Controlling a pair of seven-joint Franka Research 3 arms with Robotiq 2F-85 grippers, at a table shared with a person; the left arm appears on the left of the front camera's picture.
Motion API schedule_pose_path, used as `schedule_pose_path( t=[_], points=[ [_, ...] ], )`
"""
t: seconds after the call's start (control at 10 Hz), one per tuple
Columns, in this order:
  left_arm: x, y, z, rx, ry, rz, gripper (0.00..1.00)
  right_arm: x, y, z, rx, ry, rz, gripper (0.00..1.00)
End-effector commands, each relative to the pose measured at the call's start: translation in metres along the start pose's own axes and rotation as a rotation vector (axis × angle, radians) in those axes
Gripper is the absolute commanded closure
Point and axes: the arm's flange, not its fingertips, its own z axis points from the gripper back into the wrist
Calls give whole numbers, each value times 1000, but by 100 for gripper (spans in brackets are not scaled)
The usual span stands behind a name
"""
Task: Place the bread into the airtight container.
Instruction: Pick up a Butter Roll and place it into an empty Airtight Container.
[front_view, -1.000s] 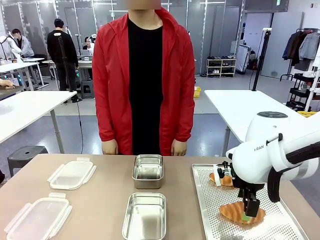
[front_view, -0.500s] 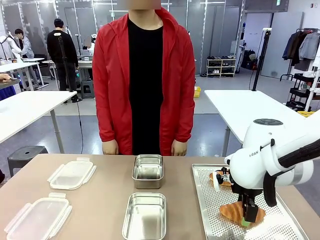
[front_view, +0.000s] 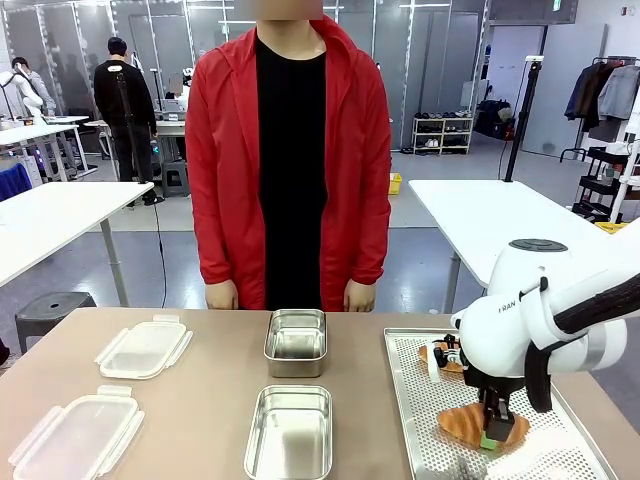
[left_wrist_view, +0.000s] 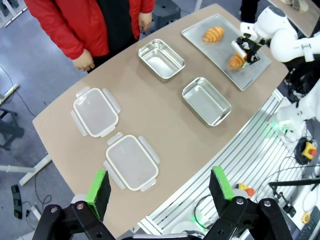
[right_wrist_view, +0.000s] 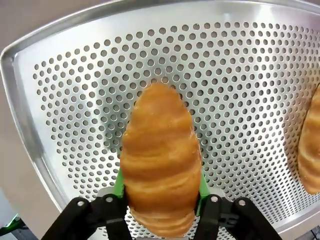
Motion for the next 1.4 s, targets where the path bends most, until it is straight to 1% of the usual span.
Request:
schedule_pose_path(
  t=[0.0, 0.1, 0.3, 0.4, 0.5, 0.6, 0.7, 0.8, 1.0, 1.1, 1.2, 1.3],
  points=[
    [1, -2, 1, -11, -4, -11, 0, -8, 16, 6, 11, -31, 6, 57],
    [1, -2, 1, -11, -4, -11, 0, -9, 10, 18, 5, -34, -30, 57],
    [1, -2, 1, -11, -4, -11, 0, -3, 3, 68, 3, -66, -10, 57],
    [1, -2, 1, -11, -4, -11, 0, 6, 1, 95, 15, -109, -4, 57],
    [1, -2, 1, -11, -4, -11, 0, 19, 2, 118, 1, -89, 25, 57],
    [1, -2, 1, -11, -4, -11, 0, 37, 3, 138, -50, -76, -9, 57],
    [1, -2, 1, -11, -4, -11, 0, 65, 11, 151, -31, -68, -16, 57],
    [1, -2, 1, -11, -4, -11, 0, 95, 19, 160, -21, -86, -27, 57],
    [1, -2, 1, -11, -4, -11, 0, 162, 44, 172, -28, -120, -4, 57],
    [1, -2, 1, -11, -4, -11, 0, 198, 58, 173, -15, -130, -4, 57],
    [1, -2, 1, -11, -4, -11, 0, 225, 71, 169, -5, -137, -9, 57],
    [1, -2, 1, -11, -4, -11, 0, 244, 83, 163, 28, -131, -20, 57]
  ],
)
